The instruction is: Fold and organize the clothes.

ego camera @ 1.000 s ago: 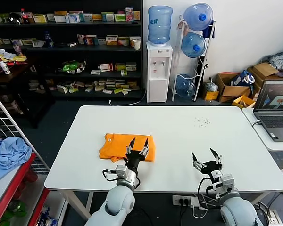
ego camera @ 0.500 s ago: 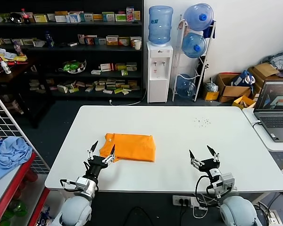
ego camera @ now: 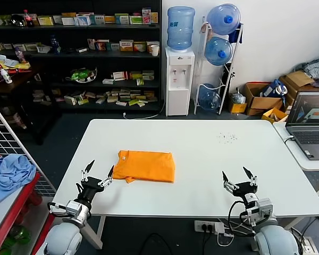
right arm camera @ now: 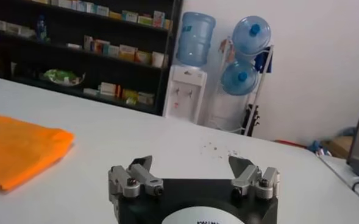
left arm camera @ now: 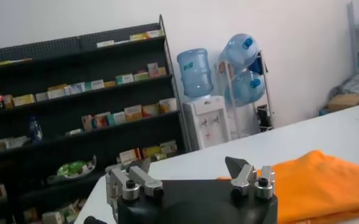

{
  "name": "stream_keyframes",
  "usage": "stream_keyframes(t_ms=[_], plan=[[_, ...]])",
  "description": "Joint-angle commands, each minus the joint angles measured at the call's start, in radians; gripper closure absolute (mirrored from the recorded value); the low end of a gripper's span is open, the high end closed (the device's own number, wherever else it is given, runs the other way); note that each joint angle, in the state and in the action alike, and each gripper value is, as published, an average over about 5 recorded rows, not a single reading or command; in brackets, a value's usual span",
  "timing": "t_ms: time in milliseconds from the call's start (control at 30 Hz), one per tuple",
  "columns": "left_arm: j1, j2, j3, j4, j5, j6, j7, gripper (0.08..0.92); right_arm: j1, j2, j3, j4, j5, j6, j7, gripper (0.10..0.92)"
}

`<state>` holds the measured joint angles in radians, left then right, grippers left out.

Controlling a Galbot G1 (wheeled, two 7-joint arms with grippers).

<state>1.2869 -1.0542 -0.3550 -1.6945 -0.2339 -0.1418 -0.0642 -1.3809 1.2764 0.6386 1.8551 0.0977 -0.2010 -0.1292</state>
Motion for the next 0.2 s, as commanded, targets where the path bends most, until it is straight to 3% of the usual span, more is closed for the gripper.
stream_keyframes(t_ms=[33, 200], plan=[[0.018, 0.018, -0.057, -0.009, 0.027, 0.04, 0.042, 0.177, -0.009, 0.063, 0.064, 0.045, -0.057, -0.049, -0.042, 0.203], [0.013, 0.014, -0.061, -0.015, 0.029, 0.045, 0.043, 0.177, -0.007, 0.065, 0.062, 0.061, -0.056, -0.06, -0.039, 0.203]])
